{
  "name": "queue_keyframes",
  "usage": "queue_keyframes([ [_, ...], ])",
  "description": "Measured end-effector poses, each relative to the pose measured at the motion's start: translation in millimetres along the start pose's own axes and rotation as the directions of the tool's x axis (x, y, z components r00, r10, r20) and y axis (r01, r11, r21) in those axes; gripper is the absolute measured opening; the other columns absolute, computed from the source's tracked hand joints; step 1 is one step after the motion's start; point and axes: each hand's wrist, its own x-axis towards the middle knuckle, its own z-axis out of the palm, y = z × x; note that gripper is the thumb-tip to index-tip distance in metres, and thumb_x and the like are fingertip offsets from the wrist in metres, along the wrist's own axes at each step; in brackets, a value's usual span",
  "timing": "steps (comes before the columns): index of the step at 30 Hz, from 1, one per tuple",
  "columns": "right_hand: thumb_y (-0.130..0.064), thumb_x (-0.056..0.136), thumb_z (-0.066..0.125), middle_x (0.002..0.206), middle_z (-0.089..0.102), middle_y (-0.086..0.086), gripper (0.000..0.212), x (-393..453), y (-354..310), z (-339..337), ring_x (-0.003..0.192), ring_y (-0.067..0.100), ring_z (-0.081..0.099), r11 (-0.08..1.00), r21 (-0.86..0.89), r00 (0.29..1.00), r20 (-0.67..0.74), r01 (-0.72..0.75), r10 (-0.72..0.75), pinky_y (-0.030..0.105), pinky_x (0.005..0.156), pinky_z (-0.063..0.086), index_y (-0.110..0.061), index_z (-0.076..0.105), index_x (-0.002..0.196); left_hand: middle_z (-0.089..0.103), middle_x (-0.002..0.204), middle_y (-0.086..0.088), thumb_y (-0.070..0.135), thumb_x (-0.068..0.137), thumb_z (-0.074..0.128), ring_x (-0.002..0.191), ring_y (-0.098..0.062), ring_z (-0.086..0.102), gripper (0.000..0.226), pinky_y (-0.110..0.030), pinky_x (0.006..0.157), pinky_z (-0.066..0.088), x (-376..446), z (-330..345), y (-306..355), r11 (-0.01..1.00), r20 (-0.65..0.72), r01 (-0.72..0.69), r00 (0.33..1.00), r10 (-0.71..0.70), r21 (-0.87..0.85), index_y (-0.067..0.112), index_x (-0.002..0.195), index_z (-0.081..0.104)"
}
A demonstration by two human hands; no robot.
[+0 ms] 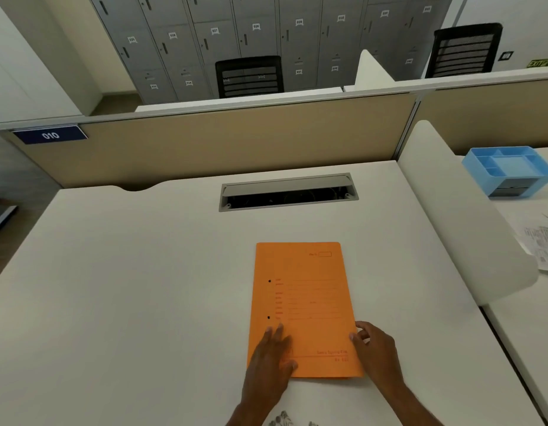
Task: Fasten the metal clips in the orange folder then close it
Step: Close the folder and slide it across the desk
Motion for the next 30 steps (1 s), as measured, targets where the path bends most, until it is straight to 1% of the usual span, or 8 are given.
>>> queue_keyframes([
  [7, -0.033, 0.093, 0.061, 0.125, 0.05, 0.006, 0.046, -6.8, 8.2, 25.0, 0.1, 0.022, 0.063, 0.957, -0.269, 0.992, 0.092, 0.109, -0.087, 0.035, 0.082, 0.054, -0.012, 0.052, 0.133, 0.012, 0.161, 0.015, 0.043, 0.089, 0.061, 0.154, -0.018, 0.01, 0.066, -0.045, 0.121, 0.028, -1.2, 9.5, -13.6, 0.993, -0.001, -0.013, 1.0, 0.013, 0.114, 0.026, 0.149, 0.04],
  [11, -0.034, 0.09, 0.064, 0.126, 0.053, 0.004, 0.038, -10.2, 6.1, 31.1, 0.104, 0.022, 0.059, 0.896, -0.389, 0.977, 0.088, 0.212, -0.194, 0.037, 0.075, 0.057, -0.018, 0.055, 0.123, 0.046, 0.153, 0.002, 0.047, 0.078, 0.063, 0.141, -0.03, 0.043, 0.064, -0.051, 0.1, 0.053, -0.3, 12.6, -26.9, 0.984, -0.04, -0.054, 0.997, 0.062, 0.171, 0.024, 0.137, 0.056],
  [14, -0.034, 0.083, 0.07, 0.121, 0.062, 0.01, 0.039, -8.5, 9.9, 39.5, 0.096, 0.03, 0.067, 0.825, -0.453, 0.938, 0.082, 0.337, -0.338, 0.043, 0.069, 0.059, -0.016, 0.058, 0.116, 0.056, 0.145, 0.003, 0.055, 0.077, 0.053, 0.136, -0.025, 0.046, 0.061, -0.045, 0.091, 0.058, -0.9, 8.7, -29.4, 0.966, -0.021, -0.079, 0.996, 0.086, 0.248, 0.029, 0.132, 0.052],
  [17, -0.052, 0.099, 0.023, 0.13, 0.063, 0.013, 0.054, -13.6, 7.3, 46.8, 0.119, 0.03, 0.054, 0.729, -0.506, 0.877, 0.133, 0.461, -0.462, 0.046, 0.085, 0.056, -0.014, 0.048, 0.127, 0.047, 0.15, 0.007, 0.059, 0.078, 0.05, 0.138, -0.021, 0.036, 0.066, -0.036, 0.116, 0.03, -3.6, 7.3, -33.3, 0.96, -0.014, -0.077, 0.996, 0.084, 0.27, 0.028, 0.136, 0.047],
  [19, -0.058, 0.098, 0.018, 0.141, 0.055, 0.014, 0.065, -14.9, 6.6, 54.5, 0.13, 0.03, 0.039, 0.693, -0.513, 0.852, 0.177, 0.507, -0.492, 0.043, 0.102, 0.041, -0.012, 0.043, 0.136, 0.04, 0.154, 0.007, 0.061, 0.079, 0.052, 0.146, -0.02, 0.023, 0.072, -0.029, 0.117, 0.01, -2.7, 6.7, -36.9, 0.96, -0.02, -0.063, 0.997, 0.071, 0.273, 0.024, 0.141, 0.044],
  [23, -0.068, 0.093, 0.024, 0.149, 0.046, 0.012, 0.077, -12.6, 3.6, 64.4, 0.137, 0.029, 0.03, 0.725, -0.488, 0.873, 0.302, 0.487, -0.383, 0.04, 0.105, 0.026, -0.012, 0.039, 0.143, 0.025, 0.163, 0.005, 0.065, 0.081, 0.053, 0.154, -0.012, 0.002, 0.082, -0.032, 0.118, 0.008, 5.4, 5.5, -45.8, 0.941, -0.009, -0.074, 0.997, 0.082, 0.329, 0.019, 0.148, 0.037],
  [27, -0.074, 0.089, 0.024, 0.153, 0.037, 0.01, 0.082, -4.9, 0.7, 76.9, 0.142, 0.026, 0.021, 0.704, -0.5, 0.863, 0.322, 0.504, -0.389, 0.041, 0.107, 0.022, -0.013, 0.039, 0.142, 0.041, 0.157, 0.002, 0.07, 0.087, 0.041, 0.154, -0.011, -0.002, 0.078, -0.03, 0.117, 0.008, 12.3, 0.2, -56.1, 0.937, 0.048, -0.045, 0.998, 0.03, 0.346, 0.015, 0.142, 0.044],
  [30, -0.074, 0.089, 0.019, 0.15, 0.034, 0.009, 0.08, 2.1, -10.9, 83.8, 0.14, 0.026, 0.023, 0.691, -0.506, 0.855, 0.34, 0.516, -0.39, 0.043, 0.105, 0.035, -0.014, 0.041, 0.139, 0.038, 0.159, 0.004, 0.071, 0.092, 0.028, 0.154, -0.01, -0.002, 0.076, -0.029, 0.118, 0.008, 16.6, -5.4, -66.9, 0.946, 0.047, -0.023, 0.999, 0.008, 0.323, 0.015, 0.141, 0.043],
])
